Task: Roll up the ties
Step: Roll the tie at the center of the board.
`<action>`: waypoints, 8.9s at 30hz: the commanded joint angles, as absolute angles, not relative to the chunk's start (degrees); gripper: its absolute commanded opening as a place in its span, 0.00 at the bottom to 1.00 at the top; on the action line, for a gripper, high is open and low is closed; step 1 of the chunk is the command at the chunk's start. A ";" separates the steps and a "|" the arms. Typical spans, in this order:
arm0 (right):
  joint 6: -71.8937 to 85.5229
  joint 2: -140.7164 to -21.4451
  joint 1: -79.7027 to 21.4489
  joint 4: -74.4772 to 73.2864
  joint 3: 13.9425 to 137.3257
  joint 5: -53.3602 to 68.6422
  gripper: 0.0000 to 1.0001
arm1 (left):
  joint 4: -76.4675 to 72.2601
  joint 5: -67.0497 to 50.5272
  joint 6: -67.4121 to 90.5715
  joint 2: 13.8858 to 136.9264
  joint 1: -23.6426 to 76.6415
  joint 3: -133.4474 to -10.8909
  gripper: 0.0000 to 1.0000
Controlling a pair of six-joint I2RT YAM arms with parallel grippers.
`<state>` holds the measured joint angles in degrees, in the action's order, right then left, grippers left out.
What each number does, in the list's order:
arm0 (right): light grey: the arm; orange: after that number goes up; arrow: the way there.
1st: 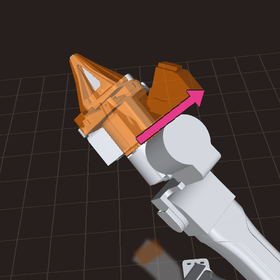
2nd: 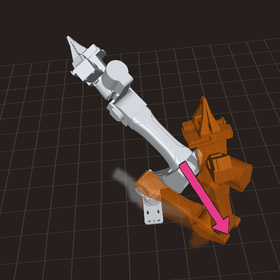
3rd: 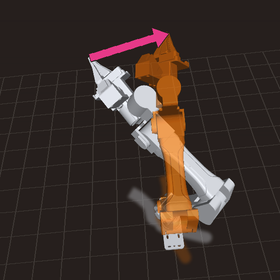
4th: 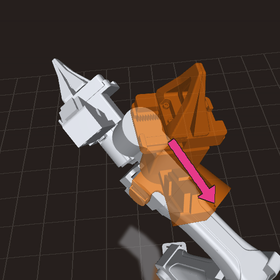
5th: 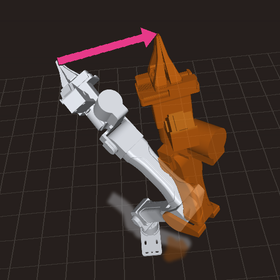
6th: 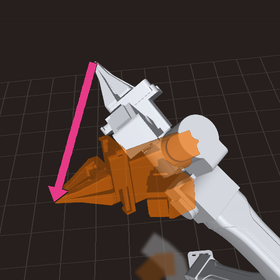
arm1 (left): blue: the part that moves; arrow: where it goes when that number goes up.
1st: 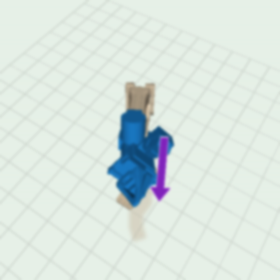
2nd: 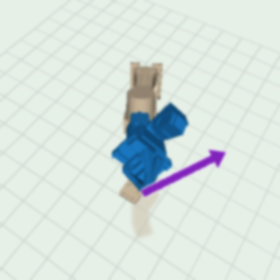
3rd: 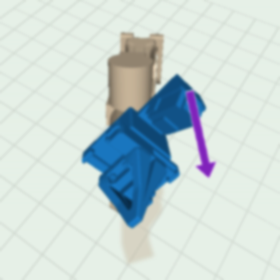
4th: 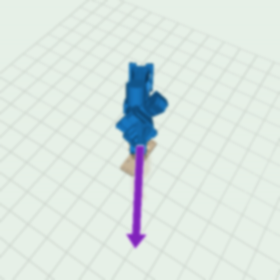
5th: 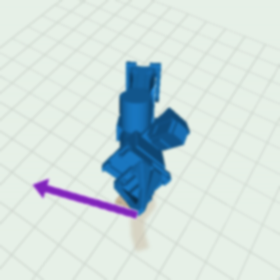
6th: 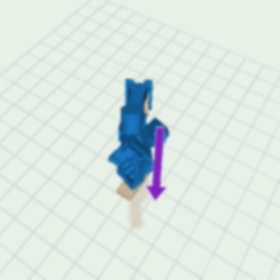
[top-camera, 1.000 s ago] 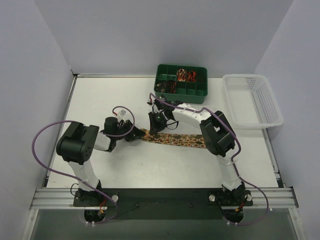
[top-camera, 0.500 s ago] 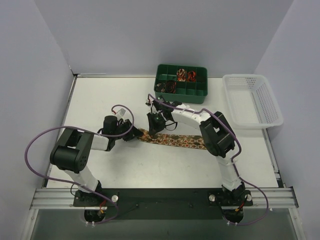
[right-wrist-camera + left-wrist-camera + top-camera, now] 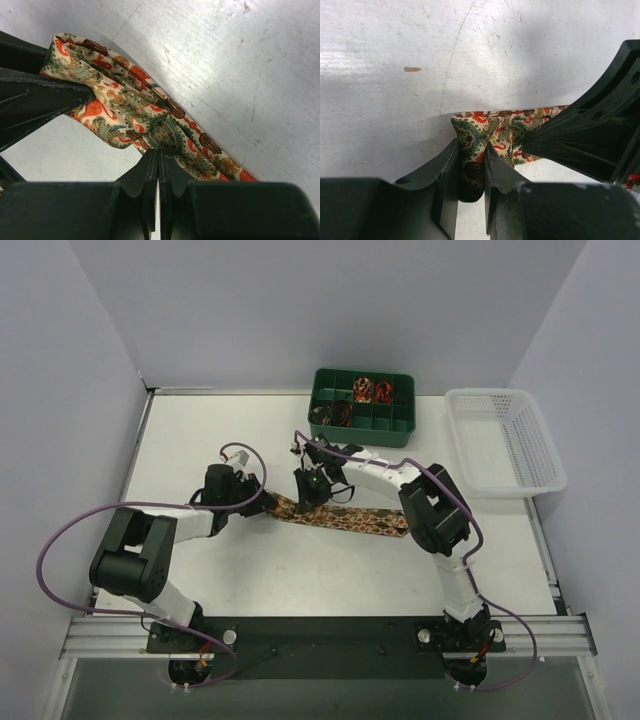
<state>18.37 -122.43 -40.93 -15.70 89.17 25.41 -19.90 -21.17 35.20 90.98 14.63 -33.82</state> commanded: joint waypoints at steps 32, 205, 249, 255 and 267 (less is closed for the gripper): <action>18.46 -128.67 -43.42 -17.93 94.66 26.28 0.01 | -6.87 -14.78 26.11 85.34 17.05 -42.44 0.02; 16.96 -115.67 -36.66 -18.19 87.45 25.75 0.01 | -35.97 -36.13 43.43 99.33 15.38 -34.63 0.02; 16.26 -117.77 -38.32 -18.98 85.34 23.99 0.01 | -23.29 -31.46 37.27 96.42 14.85 -38.76 0.00; 16.70 -120.49 -38.85 -18.90 86.22 24.70 0.01 | -22.59 -31.38 36.91 96.15 14.77 -39.11 0.00; 16.96 -123.40 -39.29 -18.63 87.36 24.96 0.01 | -19.61 -29.97 35.07 95.71 14.85 -39.90 0.00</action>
<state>16.86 -121.64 -38.46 -16.99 86.15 25.17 -21.67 -31.51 37.76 97.91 15.22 -37.56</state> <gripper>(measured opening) 0.033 0.282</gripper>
